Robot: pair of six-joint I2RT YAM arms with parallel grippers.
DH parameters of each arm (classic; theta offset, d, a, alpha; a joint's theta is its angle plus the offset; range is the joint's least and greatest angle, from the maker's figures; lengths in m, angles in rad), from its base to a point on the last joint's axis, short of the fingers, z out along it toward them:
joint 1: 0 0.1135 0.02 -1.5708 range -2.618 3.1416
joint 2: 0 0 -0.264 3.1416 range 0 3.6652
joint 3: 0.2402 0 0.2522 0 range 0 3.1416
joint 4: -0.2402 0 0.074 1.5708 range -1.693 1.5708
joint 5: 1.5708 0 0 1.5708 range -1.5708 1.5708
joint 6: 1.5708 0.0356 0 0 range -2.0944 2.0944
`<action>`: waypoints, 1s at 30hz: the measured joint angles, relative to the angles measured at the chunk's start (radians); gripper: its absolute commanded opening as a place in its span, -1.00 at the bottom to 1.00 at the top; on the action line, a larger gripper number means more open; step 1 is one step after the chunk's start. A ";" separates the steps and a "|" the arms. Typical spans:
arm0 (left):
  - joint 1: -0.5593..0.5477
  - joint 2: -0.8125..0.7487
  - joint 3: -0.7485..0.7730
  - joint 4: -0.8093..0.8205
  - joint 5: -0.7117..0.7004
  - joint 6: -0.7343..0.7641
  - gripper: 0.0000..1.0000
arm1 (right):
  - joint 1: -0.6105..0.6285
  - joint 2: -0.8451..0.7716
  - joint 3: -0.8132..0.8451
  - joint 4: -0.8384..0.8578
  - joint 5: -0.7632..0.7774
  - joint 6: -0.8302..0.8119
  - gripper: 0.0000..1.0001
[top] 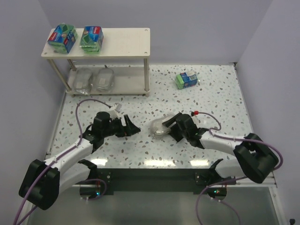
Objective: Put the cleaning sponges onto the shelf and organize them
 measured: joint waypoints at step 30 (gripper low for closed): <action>-0.114 0.314 0.158 0.144 -0.119 -0.195 0.72 | 0.102 -0.275 0.094 -0.333 -0.040 -0.203 0.64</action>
